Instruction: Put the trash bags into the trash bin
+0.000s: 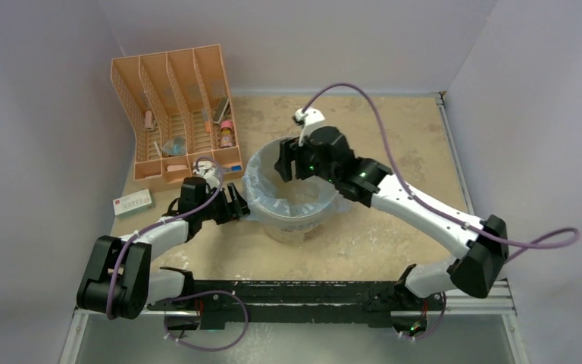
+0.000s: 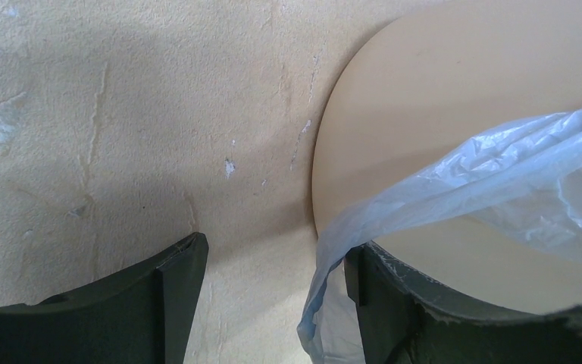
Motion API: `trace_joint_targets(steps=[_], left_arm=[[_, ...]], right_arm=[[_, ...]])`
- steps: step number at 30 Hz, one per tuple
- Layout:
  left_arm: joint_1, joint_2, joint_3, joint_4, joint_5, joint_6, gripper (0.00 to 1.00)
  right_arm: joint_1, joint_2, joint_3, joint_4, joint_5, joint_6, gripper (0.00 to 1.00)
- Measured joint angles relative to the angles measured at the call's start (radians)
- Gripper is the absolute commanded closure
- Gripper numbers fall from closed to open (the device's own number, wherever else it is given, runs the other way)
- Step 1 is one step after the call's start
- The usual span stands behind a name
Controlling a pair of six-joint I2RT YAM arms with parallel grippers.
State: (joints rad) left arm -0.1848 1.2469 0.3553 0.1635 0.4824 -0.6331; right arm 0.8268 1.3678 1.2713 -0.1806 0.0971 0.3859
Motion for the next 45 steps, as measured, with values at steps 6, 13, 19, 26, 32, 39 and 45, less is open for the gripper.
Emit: trace_joint_targets(steps=[6,13,19,26,32,39,45], left_arm=[[0.0,0.0,0.0,0.001,0.001,0.0,0.33],[0.0,0.0,0.0,0.001,0.002,0.0,0.33],[0.0,-0.003,-0.003,0.003,0.002,0.0,0.33],[0.0,-0.008,-0.008,0.005,0.004,0.001,0.33],[0.0,-0.011,-0.01,0.005,0.004,0.001,0.33],[0.0,-0.011,-0.01,0.005,0.004,0.001,0.33],[0.0,-0.011,-0.01,0.005,0.005,0.002,0.33]], right_arm=[[0.116,0.106,0.015,-0.077,0.149,-0.09,0.28],[0.132,0.183,0.043,-0.117,0.169,-0.117,0.25],[0.137,0.229,0.051,-0.134,0.253,-0.063,0.01],[0.136,0.177,0.014,-0.09,0.262,0.037,0.08],[0.136,0.184,0.014,-0.063,0.171,0.051,0.2],[0.136,0.218,0.014,-0.065,0.124,0.045,0.32],[0.136,0.308,0.014,-0.07,0.075,0.04,0.31]])
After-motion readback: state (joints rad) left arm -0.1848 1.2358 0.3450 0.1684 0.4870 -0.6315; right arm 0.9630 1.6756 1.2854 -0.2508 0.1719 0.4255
